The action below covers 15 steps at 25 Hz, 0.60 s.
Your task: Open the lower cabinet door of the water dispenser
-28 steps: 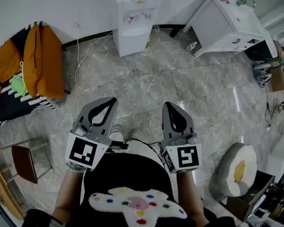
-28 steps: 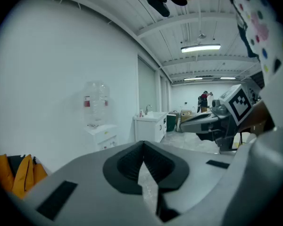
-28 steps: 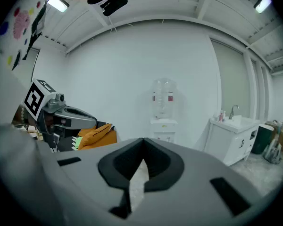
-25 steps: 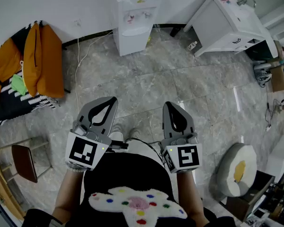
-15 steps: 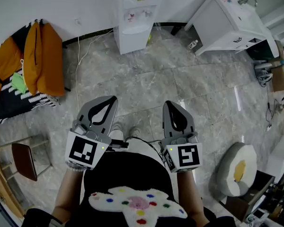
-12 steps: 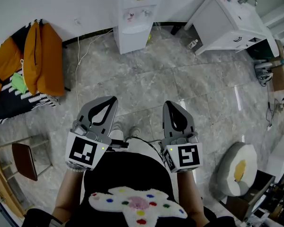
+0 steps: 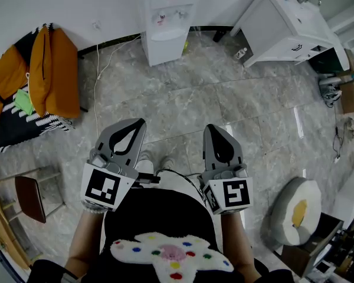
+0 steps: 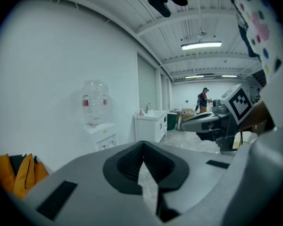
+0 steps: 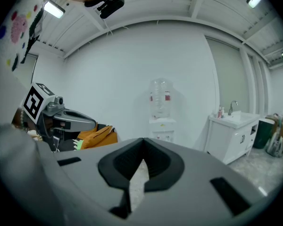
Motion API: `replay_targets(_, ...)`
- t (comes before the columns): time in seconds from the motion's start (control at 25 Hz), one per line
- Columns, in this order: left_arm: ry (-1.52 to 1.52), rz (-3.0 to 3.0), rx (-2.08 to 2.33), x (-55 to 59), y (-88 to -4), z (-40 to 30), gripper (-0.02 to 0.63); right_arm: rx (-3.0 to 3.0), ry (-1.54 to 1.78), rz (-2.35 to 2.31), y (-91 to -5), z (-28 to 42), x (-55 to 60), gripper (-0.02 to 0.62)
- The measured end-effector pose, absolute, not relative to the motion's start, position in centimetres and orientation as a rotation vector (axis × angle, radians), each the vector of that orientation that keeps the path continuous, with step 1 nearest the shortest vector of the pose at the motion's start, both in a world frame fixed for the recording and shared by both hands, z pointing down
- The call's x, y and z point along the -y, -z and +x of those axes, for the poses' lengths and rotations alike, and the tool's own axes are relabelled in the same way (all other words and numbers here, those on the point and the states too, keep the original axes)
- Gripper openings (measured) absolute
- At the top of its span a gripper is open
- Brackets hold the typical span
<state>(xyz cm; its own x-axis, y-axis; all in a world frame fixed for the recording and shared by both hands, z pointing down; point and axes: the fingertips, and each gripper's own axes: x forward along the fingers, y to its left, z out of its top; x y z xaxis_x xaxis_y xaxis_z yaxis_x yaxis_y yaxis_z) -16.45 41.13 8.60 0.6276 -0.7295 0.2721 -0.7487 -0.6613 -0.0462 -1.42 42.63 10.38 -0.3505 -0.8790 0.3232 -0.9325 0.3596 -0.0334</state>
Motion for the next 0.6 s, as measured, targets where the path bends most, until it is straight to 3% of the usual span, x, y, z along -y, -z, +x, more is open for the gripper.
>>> replay_targets(0.6,-0.409,2.783,1.299,-42.4,-8.2,-12.6,0.012,2.473,-0.193,1.570,-9.8,1.3,-44.0,0.005)
